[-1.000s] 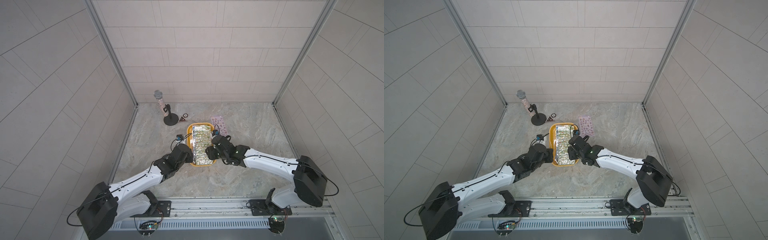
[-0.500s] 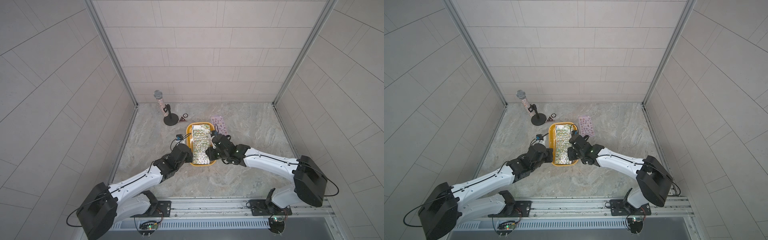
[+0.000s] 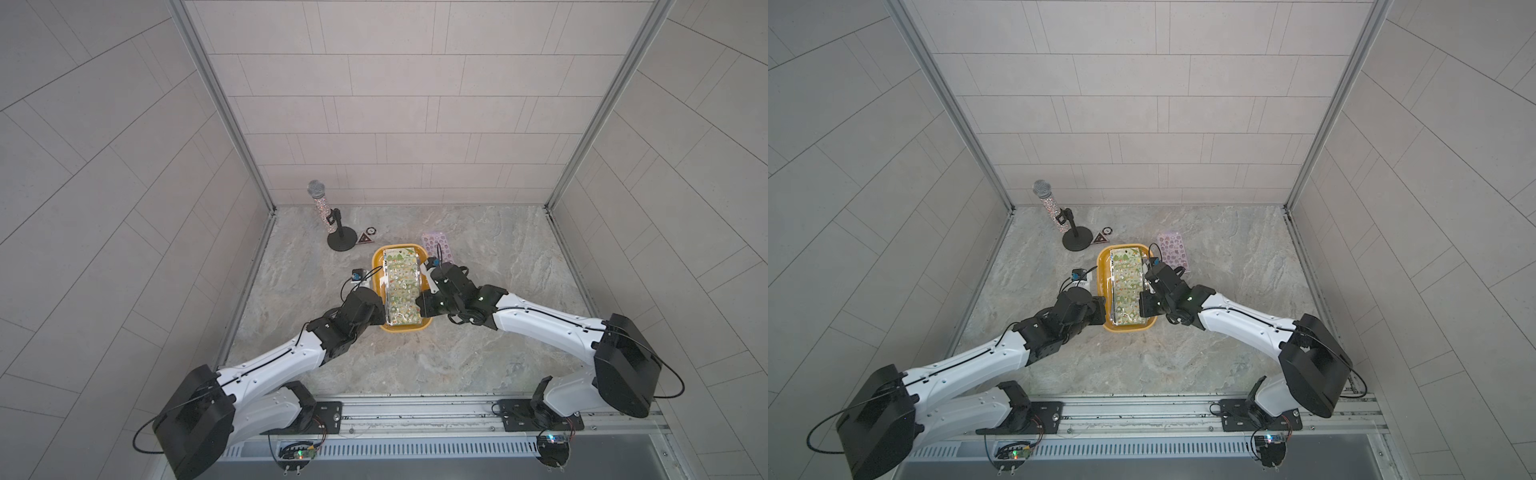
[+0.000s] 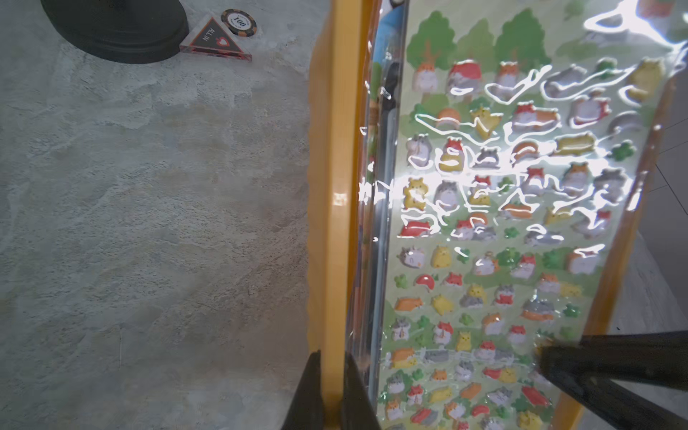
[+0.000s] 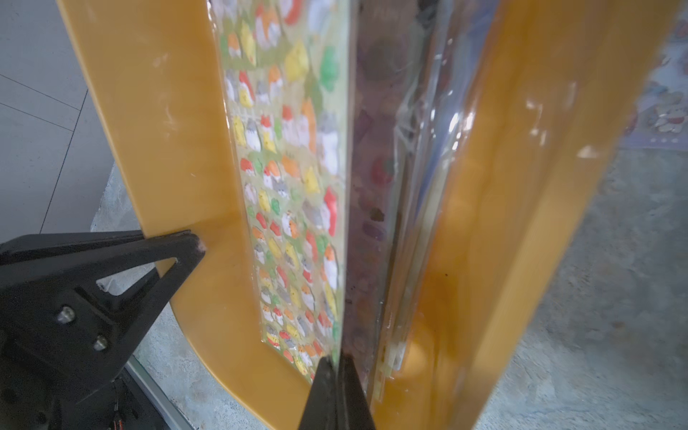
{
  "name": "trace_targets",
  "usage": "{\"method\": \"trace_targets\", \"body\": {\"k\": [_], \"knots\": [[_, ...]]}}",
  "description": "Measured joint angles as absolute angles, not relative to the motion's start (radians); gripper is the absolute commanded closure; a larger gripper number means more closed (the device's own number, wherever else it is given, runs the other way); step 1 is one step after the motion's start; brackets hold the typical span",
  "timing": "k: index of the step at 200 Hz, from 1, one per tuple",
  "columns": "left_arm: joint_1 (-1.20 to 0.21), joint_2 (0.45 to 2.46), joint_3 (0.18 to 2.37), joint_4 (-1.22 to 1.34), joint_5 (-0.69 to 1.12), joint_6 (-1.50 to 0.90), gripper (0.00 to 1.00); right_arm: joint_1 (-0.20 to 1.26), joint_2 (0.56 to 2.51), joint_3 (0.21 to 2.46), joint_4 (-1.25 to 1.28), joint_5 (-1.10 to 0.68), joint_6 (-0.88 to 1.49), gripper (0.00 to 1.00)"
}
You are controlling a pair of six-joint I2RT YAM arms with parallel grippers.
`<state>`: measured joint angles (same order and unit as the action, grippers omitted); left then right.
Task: Take the stickers out of the storage box
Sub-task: Pick up the sticker from the storage box, then place the sticker at the center of the board.
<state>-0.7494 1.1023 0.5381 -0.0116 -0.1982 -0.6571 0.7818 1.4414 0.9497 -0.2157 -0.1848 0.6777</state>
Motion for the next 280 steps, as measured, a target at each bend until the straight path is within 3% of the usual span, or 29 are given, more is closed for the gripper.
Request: {"method": "trace_targets", "body": {"k": [123, 162, 214, 280], "knots": [[-0.749, 1.081, 0.538, -0.071, -0.315, -0.681, 1.00, 0.546, 1.264, 0.868, -0.237, -0.379, 0.670, 1.00], [-0.749, 1.038, 0.538, -0.133, -0.400, -0.712, 1.00, 0.356, 1.253, 0.902, -0.312, -0.418, 0.658, 1.00], [-0.749, 0.941, 0.506, -0.144, -0.467, -0.752, 1.00, 0.151, 1.505, 1.234, -0.537, -0.384, 0.544, 1.00], [-0.749, 0.936, 0.498, -0.149, -0.473, -0.770, 1.00, 0.087, 1.940, 1.694, -0.830, -0.288, 0.400, 1.00]]}}
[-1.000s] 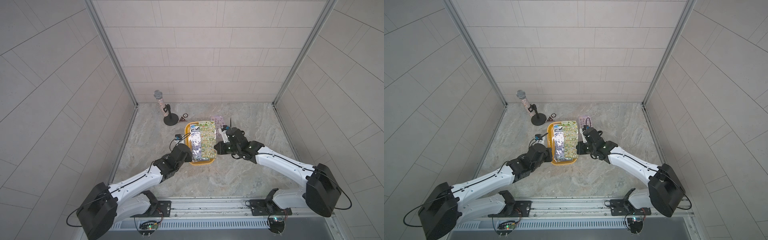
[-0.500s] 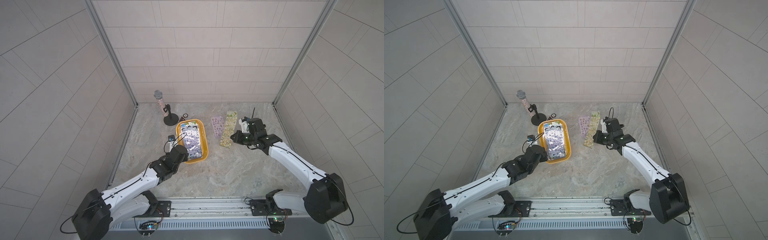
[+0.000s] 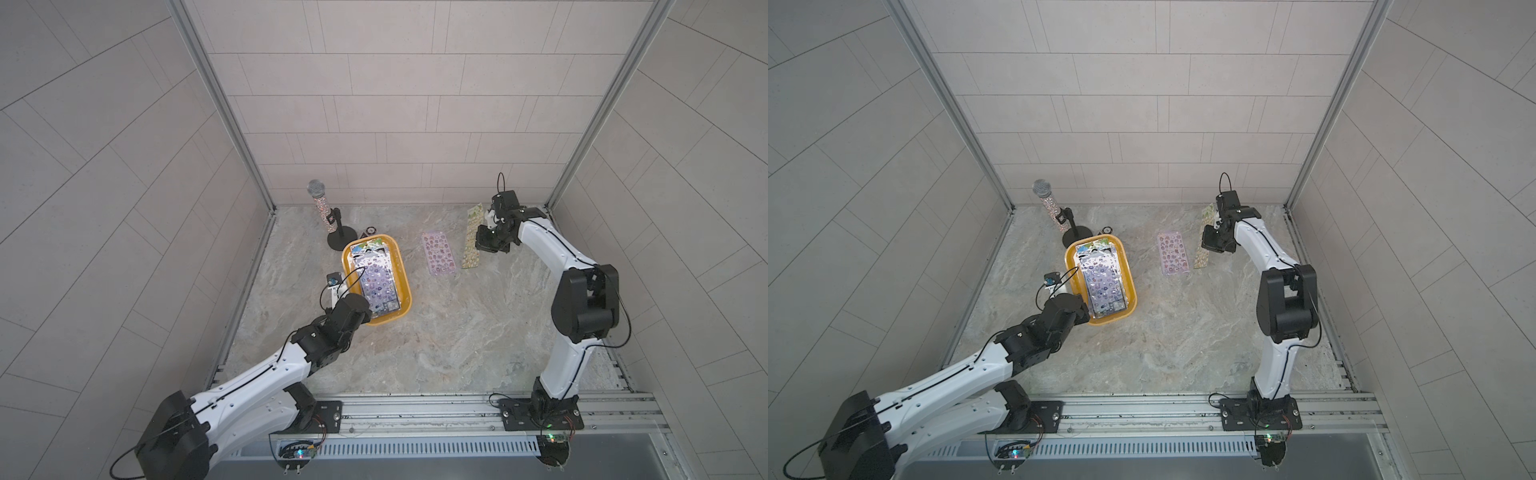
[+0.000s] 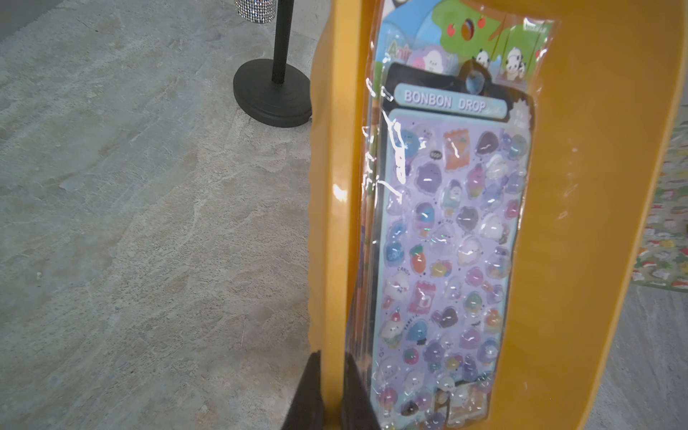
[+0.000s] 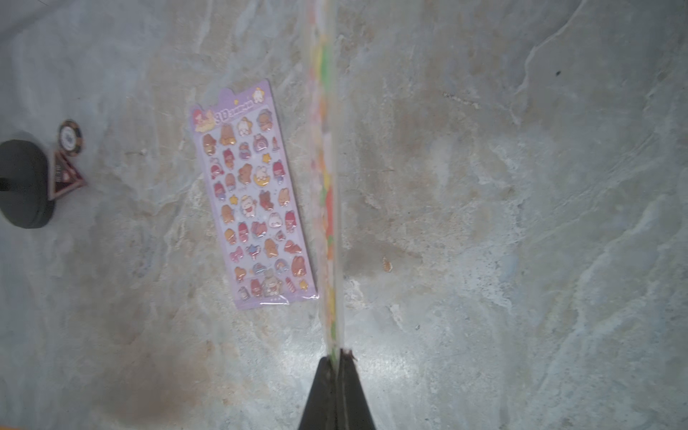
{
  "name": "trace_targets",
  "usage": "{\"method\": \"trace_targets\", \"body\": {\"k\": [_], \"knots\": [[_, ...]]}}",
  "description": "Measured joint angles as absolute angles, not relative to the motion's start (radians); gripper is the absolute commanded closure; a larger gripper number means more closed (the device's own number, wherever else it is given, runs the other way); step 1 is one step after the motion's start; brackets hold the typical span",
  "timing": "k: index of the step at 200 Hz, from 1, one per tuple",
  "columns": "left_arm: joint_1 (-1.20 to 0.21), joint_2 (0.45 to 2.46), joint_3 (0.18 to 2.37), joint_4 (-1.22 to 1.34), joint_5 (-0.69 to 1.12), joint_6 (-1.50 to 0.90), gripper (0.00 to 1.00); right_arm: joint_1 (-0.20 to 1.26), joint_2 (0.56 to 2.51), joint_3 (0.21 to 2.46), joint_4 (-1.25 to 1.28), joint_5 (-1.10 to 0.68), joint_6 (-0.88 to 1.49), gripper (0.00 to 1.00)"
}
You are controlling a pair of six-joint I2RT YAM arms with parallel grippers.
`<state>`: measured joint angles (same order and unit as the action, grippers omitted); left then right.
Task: Take the stickers out of the storage box
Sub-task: Place the sticker at the center of the board.
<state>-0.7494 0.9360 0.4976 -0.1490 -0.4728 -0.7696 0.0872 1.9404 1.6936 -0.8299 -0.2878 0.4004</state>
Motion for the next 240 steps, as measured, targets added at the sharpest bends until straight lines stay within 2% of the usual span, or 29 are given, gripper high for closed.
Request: {"method": "trace_targets", "body": {"k": [52, 95, 159, 240], "knots": [[-0.749, 0.942, 0.485, -0.143, -0.456, -0.779, 1.00, 0.052, 2.207, 1.967, -0.996, -0.274, 0.324, 1.00], [-0.750, 0.956, 0.484, -0.139, -0.431, -0.789, 1.00, -0.010, 2.376, 2.101, -1.090, -0.300, 0.270, 0.99], [-0.750, 0.970, 0.484, -0.125, -0.408, -0.796, 1.00, -0.001, 2.447, 2.224, -1.156, -0.215, 0.221, 0.92], [-0.752, 0.970, 0.484, -0.124, -0.407, -0.797, 1.00, 0.040, 2.506, 2.277, -1.154, -0.125, 0.179, 0.83]]}}
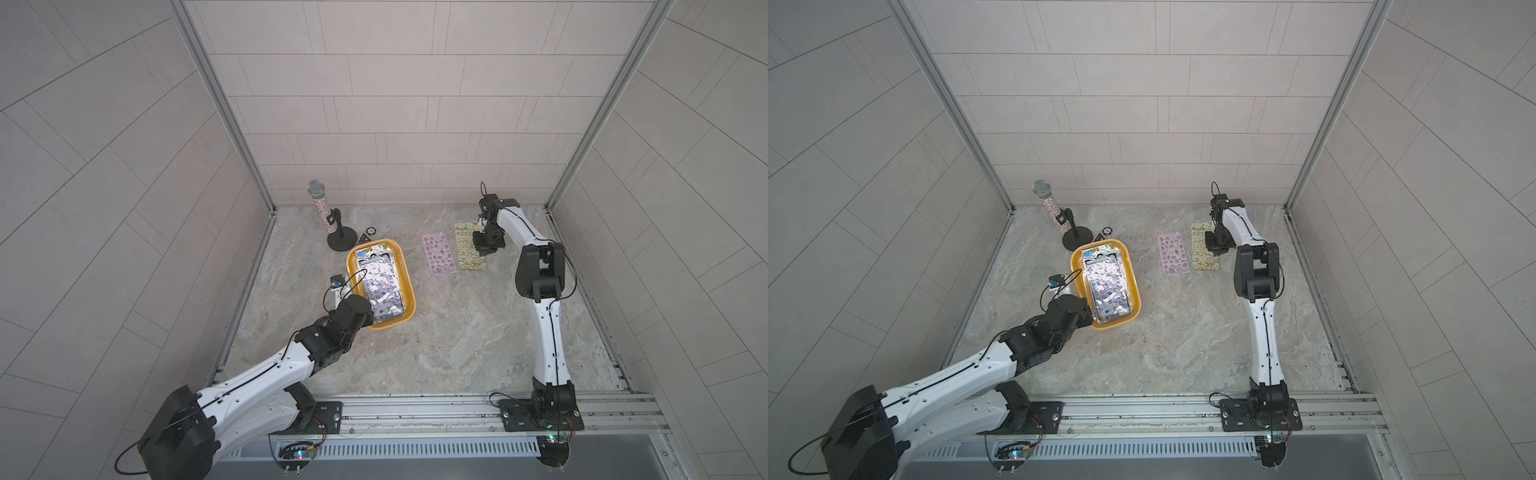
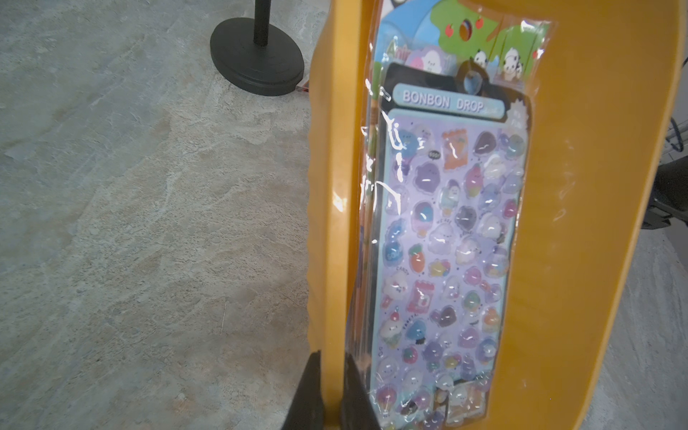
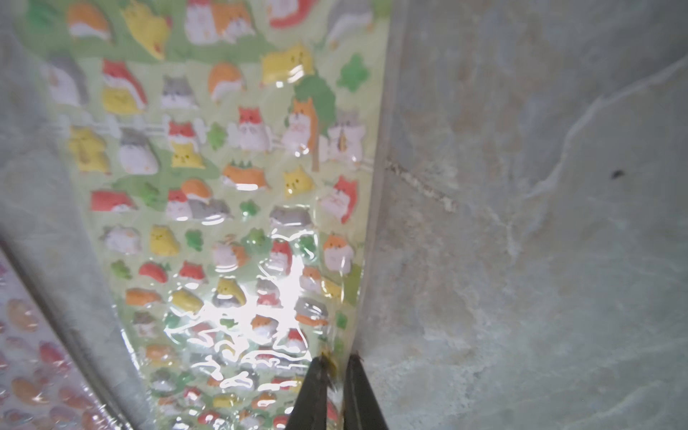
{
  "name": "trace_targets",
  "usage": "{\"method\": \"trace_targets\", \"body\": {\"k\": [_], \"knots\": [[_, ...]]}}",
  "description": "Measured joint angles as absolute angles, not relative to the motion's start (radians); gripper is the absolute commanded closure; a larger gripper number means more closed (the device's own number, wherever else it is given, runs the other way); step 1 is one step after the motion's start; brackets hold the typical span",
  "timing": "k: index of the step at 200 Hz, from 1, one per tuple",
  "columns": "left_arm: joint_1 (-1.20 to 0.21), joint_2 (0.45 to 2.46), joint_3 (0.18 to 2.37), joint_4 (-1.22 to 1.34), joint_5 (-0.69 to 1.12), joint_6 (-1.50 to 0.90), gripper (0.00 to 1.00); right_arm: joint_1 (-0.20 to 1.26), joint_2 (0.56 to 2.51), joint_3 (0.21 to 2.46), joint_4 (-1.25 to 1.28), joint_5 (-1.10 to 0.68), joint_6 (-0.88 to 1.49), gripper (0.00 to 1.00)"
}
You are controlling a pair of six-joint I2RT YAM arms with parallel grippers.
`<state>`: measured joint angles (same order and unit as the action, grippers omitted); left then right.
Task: Take the stickers out of the storage box
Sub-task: Place the sticker at the center of the board.
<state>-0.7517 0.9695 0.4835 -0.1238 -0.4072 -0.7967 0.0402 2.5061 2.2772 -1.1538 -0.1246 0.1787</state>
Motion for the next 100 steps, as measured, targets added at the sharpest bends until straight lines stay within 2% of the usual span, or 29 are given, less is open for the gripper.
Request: {"method": "trace_targets", "body": {"k": [35, 100], "knots": [[-0.753, 0.970, 0.483, -0.121, -0.407, -0.797, 1.00, 0.050, 2.507, 2.280, -1.150, -0.079, 0.172, 0.71], [-0.753, 0.970, 0.482, -0.118, -0.407, -0.797, 1.00, 0.075, 2.506, 2.275, -1.119, -0.025, 0.175, 0.65]]}}
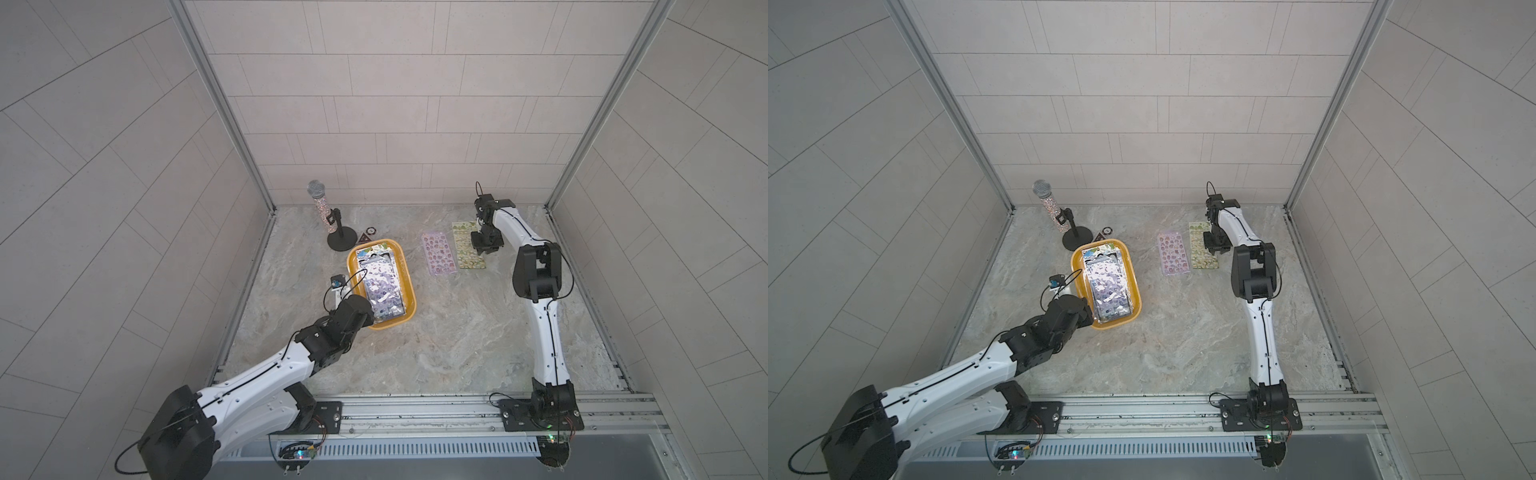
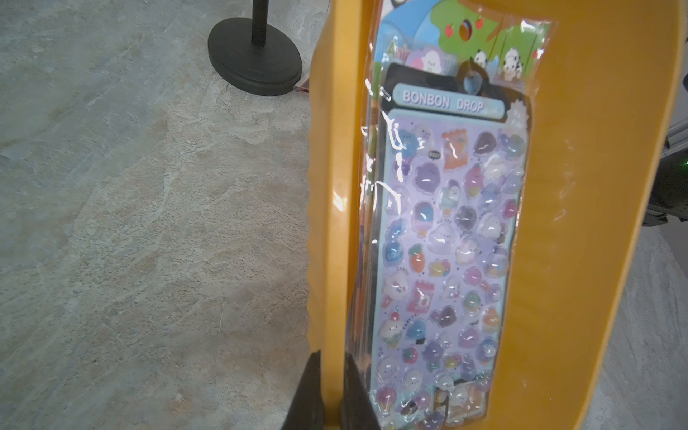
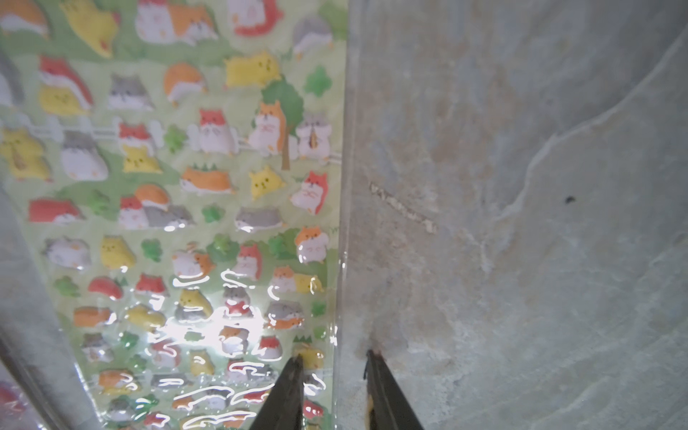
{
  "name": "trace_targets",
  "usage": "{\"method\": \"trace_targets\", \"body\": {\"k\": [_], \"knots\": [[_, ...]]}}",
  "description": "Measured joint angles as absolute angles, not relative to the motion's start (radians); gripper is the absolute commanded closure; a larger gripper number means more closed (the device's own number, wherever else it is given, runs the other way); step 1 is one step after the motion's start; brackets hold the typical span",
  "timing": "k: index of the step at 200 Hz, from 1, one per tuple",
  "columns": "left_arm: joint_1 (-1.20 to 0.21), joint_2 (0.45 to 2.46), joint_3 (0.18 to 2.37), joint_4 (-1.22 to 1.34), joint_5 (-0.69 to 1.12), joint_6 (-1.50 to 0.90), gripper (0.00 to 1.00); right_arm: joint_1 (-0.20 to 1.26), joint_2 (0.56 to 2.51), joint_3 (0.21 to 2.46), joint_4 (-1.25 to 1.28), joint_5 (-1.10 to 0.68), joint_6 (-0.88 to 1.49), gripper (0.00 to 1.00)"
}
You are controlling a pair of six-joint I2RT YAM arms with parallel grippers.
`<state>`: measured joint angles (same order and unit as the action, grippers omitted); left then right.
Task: Take the stickers out of the storage box
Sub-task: Place the sticker at the center of the board.
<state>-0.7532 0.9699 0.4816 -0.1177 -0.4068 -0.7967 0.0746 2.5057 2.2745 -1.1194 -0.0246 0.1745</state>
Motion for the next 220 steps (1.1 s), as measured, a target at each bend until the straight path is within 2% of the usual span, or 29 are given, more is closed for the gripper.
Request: {"method": "trace_targets", "body": {"k": [58, 160, 207, 220], "knots": [[-0.753, 0.970, 0.482, -0.118, -0.407, -0.797, 1.00, 0.093, 2.458, 2.189, -1.049, 0.007, 0.212, 0.60], [-0.753, 0.971, 0.482, -0.117, -0.407, -0.796, 1.00, 0.083, 2.168, 1.892, -0.872, 0.007, 0.316, 0.57], [-0.753, 0.971, 0.482, -0.116, -0.407, -0.794, 1.00, 0.166, 1.888, 1.533, -0.612, -0.139, 0.436, 0.57], [-0.753, 0.973, 0.482, -0.111, -0.404, -0.793, 1.00, 0.202, 1.759, 1.369, -0.489, -0.166, 0.504, 0.53]]}}
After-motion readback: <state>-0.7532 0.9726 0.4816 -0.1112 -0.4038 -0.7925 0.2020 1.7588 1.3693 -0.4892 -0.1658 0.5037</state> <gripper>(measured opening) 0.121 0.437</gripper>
